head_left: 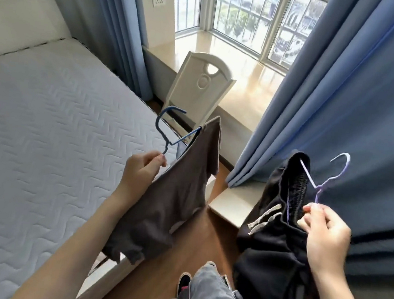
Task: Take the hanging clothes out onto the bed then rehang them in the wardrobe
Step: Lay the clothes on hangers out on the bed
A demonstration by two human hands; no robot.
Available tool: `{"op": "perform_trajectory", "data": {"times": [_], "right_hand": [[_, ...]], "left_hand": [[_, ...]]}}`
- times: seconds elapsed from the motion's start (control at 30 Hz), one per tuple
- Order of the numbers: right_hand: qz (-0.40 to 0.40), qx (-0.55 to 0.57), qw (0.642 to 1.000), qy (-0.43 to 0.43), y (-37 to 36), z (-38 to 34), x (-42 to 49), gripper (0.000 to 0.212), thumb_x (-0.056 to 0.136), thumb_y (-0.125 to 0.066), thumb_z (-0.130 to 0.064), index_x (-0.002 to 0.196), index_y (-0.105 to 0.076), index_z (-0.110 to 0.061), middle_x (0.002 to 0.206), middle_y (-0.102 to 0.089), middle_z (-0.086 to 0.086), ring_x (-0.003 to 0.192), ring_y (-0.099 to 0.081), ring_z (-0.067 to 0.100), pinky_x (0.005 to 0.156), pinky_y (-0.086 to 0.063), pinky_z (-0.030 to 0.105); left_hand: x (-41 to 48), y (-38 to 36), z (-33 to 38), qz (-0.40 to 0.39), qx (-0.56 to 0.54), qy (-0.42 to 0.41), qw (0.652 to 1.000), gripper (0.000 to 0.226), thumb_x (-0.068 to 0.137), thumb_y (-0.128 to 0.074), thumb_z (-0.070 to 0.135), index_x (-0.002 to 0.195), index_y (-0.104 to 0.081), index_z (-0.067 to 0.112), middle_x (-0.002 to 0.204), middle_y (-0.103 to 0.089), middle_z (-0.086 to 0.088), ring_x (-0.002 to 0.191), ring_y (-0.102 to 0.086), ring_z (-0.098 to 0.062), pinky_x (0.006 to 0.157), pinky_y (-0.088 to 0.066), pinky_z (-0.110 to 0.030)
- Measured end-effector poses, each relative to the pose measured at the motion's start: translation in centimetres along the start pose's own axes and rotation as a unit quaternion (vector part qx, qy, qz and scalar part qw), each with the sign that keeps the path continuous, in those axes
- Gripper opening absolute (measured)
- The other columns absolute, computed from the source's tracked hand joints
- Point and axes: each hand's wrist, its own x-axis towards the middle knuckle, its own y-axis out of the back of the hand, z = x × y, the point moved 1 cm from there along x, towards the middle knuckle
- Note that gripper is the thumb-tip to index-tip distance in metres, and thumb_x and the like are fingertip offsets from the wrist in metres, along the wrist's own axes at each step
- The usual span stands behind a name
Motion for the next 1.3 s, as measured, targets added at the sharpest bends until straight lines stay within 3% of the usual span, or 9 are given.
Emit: {"op": "perform_trajectory", "data": {"times": [0.17, 0.43, 0.63, 0.73, 0.9, 1.1, 1.3], "right_hand": [[-0.039, 0.006, 0.999, -0.012, -7.9, -0.7, 5.2, 0.023, 0.096, -0.048, -0.010, 0.077, -0.059, -0.002, 0.049, -0.042, -0.008, 0.048, -0.035, 0.004, 0.054, -0.038, 0.027], [-0.093, 0.027, 0.995, -0.032, -20.6, -1.2, 10.7, 0.027, 0.098, -0.047, -0.015, 0.074, -0.060, -0.010, 0.049, -0.048, -0.011, 0.052, -0.041, 0.007, 0.062, -0.039, 0.038], [-0.122, 0.016, 0.992, -0.023, -30.0, -2.7, 10.0, 0.029, 0.099, -0.048, -0.015, 0.073, -0.061, -0.010, 0.051, -0.047, -0.008, 0.056, -0.043, 0.011, 0.061, -0.039, 0.038], [-0.132, 0.002, 0.991, -0.022, -35.8, -2.9, 8.1, 0.030, 0.100, -0.048, -0.016, 0.073, -0.061, -0.014, 0.056, -0.051, -0.005, 0.058, -0.046, 0.011, 0.059, -0.042, 0.026], [-0.127, -0.017, 0.991, -0.047, -48.4, 0.1, 4.8, 0.029, 0.099, -0.047, -0.013, 0.073, -0.061, -0.014, 0.055, -0.050, -0.007, 0.054, -0.047, 0.004, 0.057, -0.043, 0.022], [-0.103, -0.038, 0.992, -0.058, -66.5, 8.9, 2.2, 0.027, 0.097, -0.045, -0.009, 0.075, -0.061, -0.006, 0.058, -0.049, 0.002, 0.053, -0.045, 0.008, 0.054, -0.040, 0.023], [-0.083, -0.078, 0.991, -0.064, -79.8, 20.9, -1.7, 0.027, 0.097, -0.044, -0.012, 0.074, -0.058, -0.014, 0.052, -0.051, -0.005, 0.053, -0.045, 0.014, 0.057, -0.040, 0.031]], "left_hand": [[7.5, 0.8, -1.7, 0.036, 0.031, 0.020, 0.999, 0.030, 0.093, -0.052, 0.013, 0.066, -0.063, 0.009, 0.041, -0.047, 0.007, 0.042, -0.039, -0.007, 0.053, -0.031, -0.028], [17.4, 4.7, -5.4, 0.098, 0.045, 0.072, 0.992, 0.030, 0.084, -0.049, 0.022, 0.067, -0.065, 0.004, 0.041, -0.050, 0.011, 0.043, -0.042, -0.005, 0.055, -0.033, -0.029], [23.2, 10.8, -11.1, 0.132, 0.047, 0.119, 0.983, 0.031, 0.086, -0.053, 0.019, 0.056, -0.059, 0.016, 0.037, -0.040, 0.006, 0.042, -0.033, -0.009, 0.048, -0.028, -0.027], [26.6, 14.3, -15.4, 0.129, 0.049, 0.128, 0.982, 0.036, 0.088, -0.053, 0.015, 0.053, -0.056, 0.022, 0.036, -0.041, 0.008, 0.041, -0.034, -0.008, 0.046, -0.028, -0.024], [33.3, 19.1, -26.9, 0.101, 0.070, 0.162, 0.979, 0.032, 0.090, -0.052, 0.014, 0.060, -0.061, 0.016, 0.043, -0.047, 0.008, 0.047, -0.042, -0.006, 0.051, -0.033, -0.026], [39.9, 21.1, -46.4, 0.074, 0.123, 0.202, 0.969, 0.028, 0.097, -0.042, 0.017, 0.078, -0.062, 0.011, 0.079, -0.063, -0.002, 0.074, -0.054, -0.020, 0.061, -0.033, -0.029], [41.9, 19.2, -64.5, 0.049, 0.195, 0.221, 0.954, 0.028, 0.095, -0.045, 0.019, 0.079, -0.062, 0.003, 0.085, -0.064, -0.017, 0.085, -0.059, -0.035, 0.069, -0.042, -0.039]]}}
